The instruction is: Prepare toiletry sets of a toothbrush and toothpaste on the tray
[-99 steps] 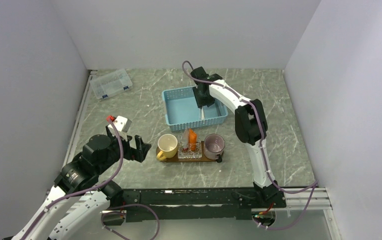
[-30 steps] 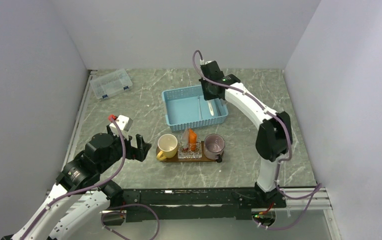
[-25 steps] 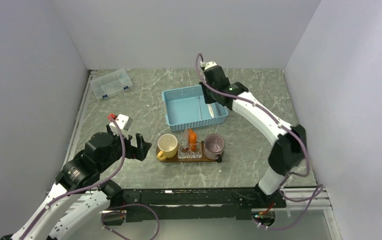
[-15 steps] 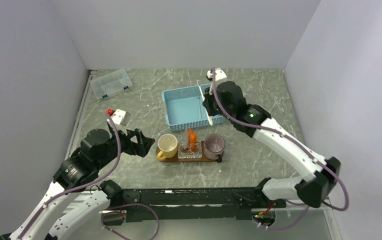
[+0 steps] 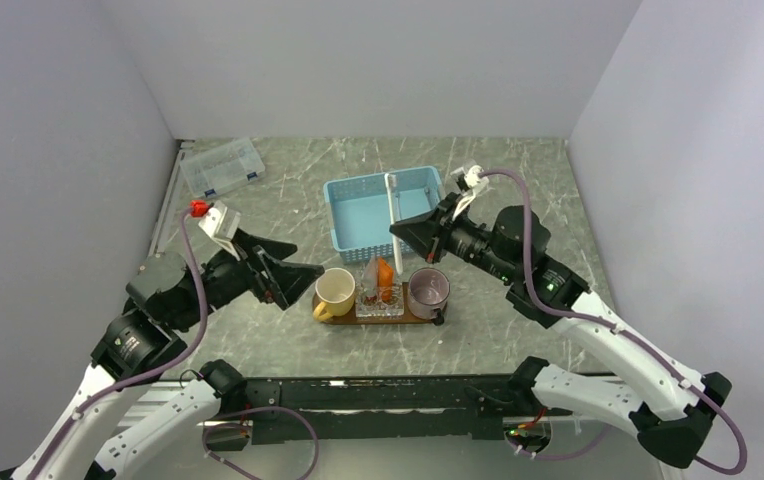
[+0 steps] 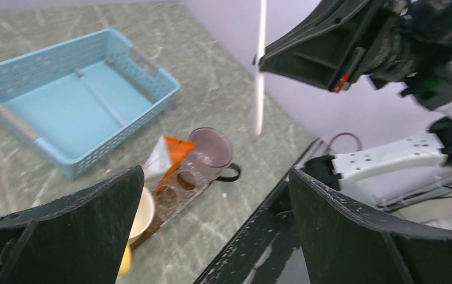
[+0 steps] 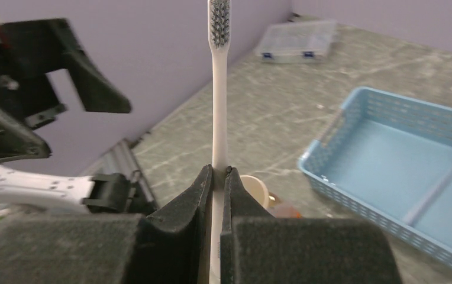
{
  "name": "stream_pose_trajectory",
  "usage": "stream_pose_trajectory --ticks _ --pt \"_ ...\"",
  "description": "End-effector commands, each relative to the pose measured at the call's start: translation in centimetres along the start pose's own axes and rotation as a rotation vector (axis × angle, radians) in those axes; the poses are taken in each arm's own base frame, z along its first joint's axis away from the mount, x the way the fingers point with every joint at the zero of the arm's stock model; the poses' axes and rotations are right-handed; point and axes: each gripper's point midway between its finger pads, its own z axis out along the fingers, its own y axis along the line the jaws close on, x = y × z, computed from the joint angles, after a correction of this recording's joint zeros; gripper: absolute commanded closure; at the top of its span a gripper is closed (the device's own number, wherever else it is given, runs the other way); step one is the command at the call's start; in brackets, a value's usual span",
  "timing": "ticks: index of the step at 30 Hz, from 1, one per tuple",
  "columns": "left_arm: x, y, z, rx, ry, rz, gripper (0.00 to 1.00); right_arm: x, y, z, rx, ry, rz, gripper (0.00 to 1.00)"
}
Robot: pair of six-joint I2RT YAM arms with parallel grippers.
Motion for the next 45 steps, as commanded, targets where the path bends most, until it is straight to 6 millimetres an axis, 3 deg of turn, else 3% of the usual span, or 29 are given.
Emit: stream_pose_trajectory --ticks 1,6,13,19,28,41,45 --pt "-3.4 -5.4 -0.6 0.247 -0.084 -0.035 0.01 -3.7 5.5 -1.2 -0.255 -0.145 0.084 1.0" --pt "-3.3 -7.5 -0.9 0.375 -0.085 -0.079 0.03 -5.5 8.6 -2.8 -0.408 -0.252 0.16 1.0" --pt "-1.8 -8.5 -0.7 0.485 -0.057 -0.138 0.04 -7.3 10.5 -3.7 -0.504 -0.349 0.279 1.0" --pt "-1.2 -9.1 -0.3 0.563 -0.064 -0.169 0.06 -8.1 12.0 -2.9 -0.555 -0.379 0.347 1.0" --pt "-1.5 -9.9 -0.4 0.64 -0.087 -0.203 0.14 -7.6 14.2 -1.3 -0.641 -0.371 0.449 1.0" --pt "-1.8 -10.8 -0.8 0.681 -0.066 -0.2 0.45 -7.5 15.4 -0.2 -0.642 -0.382 0.438 1.0" --pt "-1.9 -11.0 -0.8 0.693 -0.06 -0.207 0.64 -7.3 15.6 0.4 -0.632 -0.383 0.414 1.0"
